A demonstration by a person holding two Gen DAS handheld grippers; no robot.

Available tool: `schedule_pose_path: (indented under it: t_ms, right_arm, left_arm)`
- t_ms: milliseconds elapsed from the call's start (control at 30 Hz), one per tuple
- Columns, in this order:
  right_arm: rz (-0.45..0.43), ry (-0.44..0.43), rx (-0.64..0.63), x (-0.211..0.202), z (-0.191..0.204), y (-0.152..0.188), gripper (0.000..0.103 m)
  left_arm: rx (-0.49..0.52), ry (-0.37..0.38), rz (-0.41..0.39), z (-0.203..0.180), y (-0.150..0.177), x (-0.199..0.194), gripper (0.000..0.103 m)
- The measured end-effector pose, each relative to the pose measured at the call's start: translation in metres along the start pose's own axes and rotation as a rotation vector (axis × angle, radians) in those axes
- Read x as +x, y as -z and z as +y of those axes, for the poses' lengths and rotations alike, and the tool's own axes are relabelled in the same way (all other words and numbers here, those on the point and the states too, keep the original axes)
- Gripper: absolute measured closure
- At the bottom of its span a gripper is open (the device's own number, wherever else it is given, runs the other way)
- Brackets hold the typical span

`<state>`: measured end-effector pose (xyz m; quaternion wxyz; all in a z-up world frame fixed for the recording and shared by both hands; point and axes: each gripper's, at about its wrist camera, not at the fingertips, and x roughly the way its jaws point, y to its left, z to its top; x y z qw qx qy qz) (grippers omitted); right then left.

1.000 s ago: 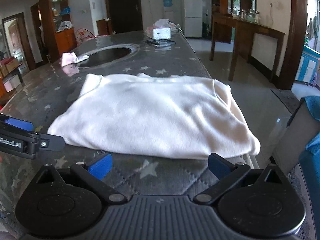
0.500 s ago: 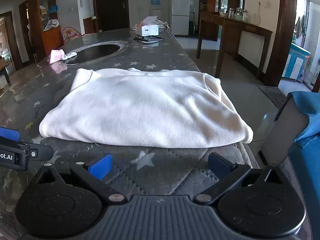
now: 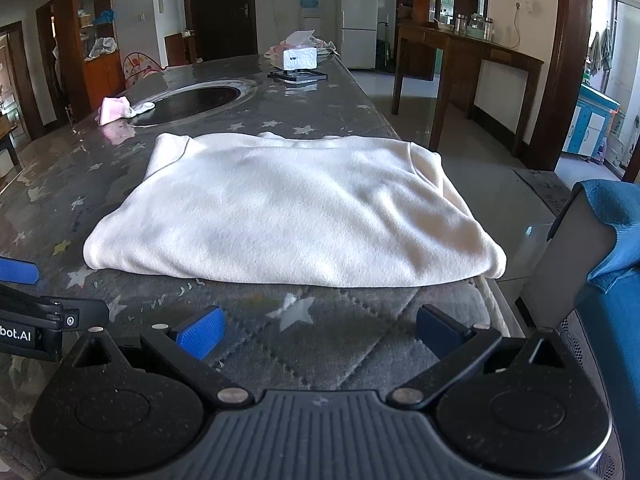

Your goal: Fold clothes

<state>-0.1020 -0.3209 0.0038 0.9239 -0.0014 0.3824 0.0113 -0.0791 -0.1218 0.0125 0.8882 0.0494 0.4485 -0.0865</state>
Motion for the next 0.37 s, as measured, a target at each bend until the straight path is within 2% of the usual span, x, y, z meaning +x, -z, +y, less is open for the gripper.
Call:
schedule_pose_path:
  t_ms: [367]
  right_arm:
    - [-0.004,0.006,0.001,0.0006,0.0009,0.0014,0.000]
  left_arm:
    - [0.001,0.003,-0.006,0.0005,0.0013,-0.0002,0.000]
